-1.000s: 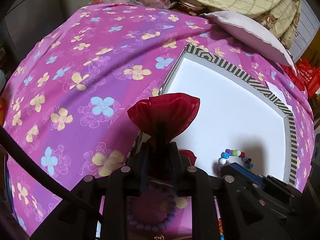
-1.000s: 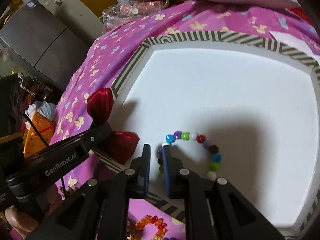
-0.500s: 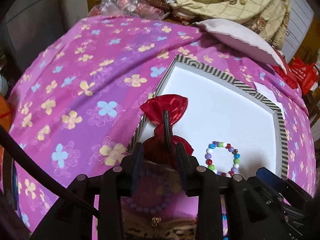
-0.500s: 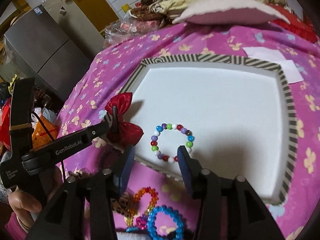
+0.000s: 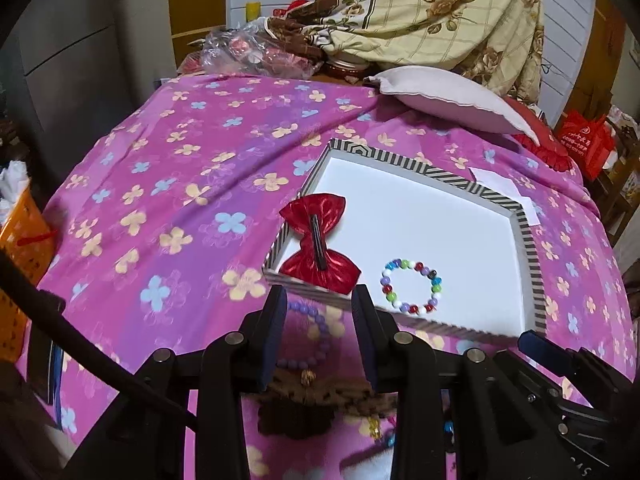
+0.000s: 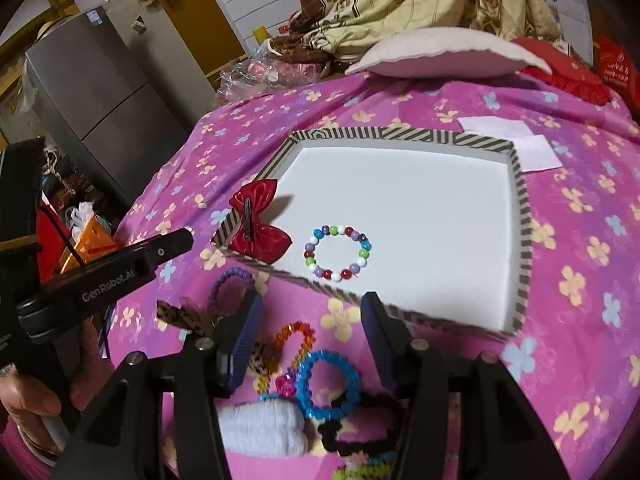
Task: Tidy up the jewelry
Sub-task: 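Move the left tool back over the leopard-print bow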
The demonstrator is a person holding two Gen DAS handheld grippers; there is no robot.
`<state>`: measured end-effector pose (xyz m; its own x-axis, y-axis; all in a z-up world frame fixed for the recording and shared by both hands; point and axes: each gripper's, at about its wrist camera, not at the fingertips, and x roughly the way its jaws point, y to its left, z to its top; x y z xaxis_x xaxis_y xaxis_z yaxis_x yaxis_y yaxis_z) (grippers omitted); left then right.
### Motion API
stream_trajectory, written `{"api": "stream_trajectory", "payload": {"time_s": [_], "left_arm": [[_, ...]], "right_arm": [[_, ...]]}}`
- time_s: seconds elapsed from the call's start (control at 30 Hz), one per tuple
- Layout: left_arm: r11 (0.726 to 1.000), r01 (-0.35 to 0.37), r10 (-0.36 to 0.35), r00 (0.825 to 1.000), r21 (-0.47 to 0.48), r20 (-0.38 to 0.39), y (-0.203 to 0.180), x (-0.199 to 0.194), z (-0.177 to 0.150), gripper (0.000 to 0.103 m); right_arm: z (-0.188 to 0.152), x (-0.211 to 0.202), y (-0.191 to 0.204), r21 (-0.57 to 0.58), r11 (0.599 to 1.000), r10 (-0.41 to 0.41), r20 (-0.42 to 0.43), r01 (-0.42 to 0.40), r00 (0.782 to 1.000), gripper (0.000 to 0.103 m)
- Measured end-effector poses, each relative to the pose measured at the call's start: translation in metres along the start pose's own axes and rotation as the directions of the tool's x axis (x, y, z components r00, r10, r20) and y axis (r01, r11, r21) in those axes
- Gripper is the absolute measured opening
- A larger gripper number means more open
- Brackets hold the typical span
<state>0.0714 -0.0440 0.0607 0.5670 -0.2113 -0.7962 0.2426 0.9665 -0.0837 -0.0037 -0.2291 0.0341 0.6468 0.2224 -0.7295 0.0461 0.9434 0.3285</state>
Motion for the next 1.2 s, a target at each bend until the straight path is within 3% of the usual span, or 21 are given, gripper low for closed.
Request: {"api": "stream_trajectory", "payload": {"time_s": [0.6,1.2], "left_arm": [[0.999,-0.054,0.054,0.998,-0.006,0.03,0.0,-0.042,-0.064,0.054],[0.998,-0.068,0.068,0.995,-0.003,0.073,-0.007,-0.072,-0.087,0.054]], "right_arm": [[-0.041,-0.041,0.011,-0.028,0.999,-0.04,0.025,0.041,0.999,0.06],[-0.055,-0.064,0.026,-0.067,0.997,-0.04,0.049,0.044,0.998,0.063]]}}
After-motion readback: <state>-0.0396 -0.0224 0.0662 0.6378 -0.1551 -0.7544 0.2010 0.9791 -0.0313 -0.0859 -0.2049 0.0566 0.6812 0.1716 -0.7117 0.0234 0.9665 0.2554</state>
